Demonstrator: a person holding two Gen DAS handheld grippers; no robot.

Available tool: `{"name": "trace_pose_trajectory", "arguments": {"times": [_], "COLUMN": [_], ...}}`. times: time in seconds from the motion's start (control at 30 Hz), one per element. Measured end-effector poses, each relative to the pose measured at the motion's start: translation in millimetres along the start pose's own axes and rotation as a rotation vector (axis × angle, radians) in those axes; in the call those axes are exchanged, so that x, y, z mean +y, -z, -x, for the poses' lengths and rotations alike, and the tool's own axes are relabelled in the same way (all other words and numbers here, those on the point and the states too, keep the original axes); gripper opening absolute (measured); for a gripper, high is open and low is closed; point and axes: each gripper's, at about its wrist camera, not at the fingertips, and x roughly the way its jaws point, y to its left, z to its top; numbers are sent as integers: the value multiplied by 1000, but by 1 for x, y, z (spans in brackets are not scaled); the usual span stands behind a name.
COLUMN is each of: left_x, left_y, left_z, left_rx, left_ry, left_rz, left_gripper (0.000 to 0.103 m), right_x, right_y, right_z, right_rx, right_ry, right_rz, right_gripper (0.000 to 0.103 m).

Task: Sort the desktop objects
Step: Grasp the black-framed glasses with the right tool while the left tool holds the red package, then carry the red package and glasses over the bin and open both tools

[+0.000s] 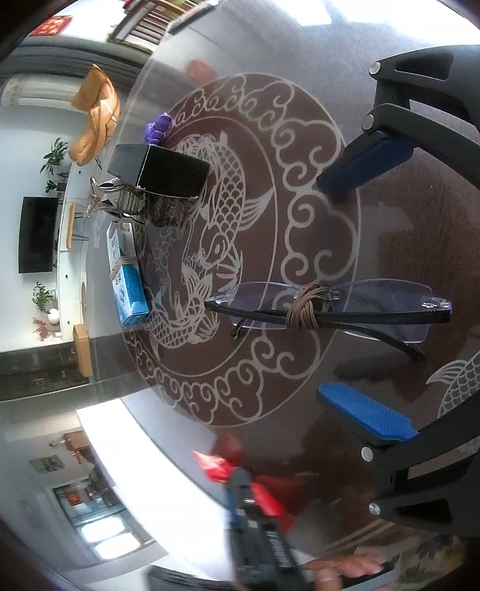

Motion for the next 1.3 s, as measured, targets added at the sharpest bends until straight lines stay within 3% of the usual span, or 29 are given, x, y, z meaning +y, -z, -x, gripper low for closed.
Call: {"name": "trace_pose_trajectory", "arguments": {"times": [0.1, 0.2, 0.33, 0.37, 0.6, 0.73, 0.9, 1.07, 1.13, 1.3], "left_x": [-5, -9, -15, -15, 3, 39, 114, 201, 230, 268], "left_y": [12, 18, 18, 17, -1, -13, -16, -7, -3, 8], "left_z": [9, 17, 30, 35, 85, 133, 170, 176, 172, 151], "left_rx": [2, 0, -23, -32, -110, -184, -229, -176, -134, -35], "left_ry": [19, 30, 51, 58, 156, 166, 70, -87, -134, -185], "left_rz": [-3, -6, -10, -10, 71, 122, 211, 305, 332, 367], "left_gripper": [20, 20, 20, 20, 20, 20, 20, 20, 20, 21], "right_x": [-5, 3, 17, 20, 38, 78, 165, 267, 310, 363], "right_y": [-11, -22, -25, -25, -43, -78, -122, -146, -148, -134], "right_z": [1, 2, -6, -6, 32, 63, 86, 81, 69, 26], "right_rx": [70, 109, 168, 170, 102, 23, -68, -81, -54, 43], "right_ry": [-64, -63, -17, 13, 5, -77, -235, -404, -448, -485], "right_rz": [0, 47, 125, 146, 131, 133, 190, 255, 299, 332], "right_gripper": [98, 73, 20, 12, 12, 12, 12, 12, 12, 13]}}
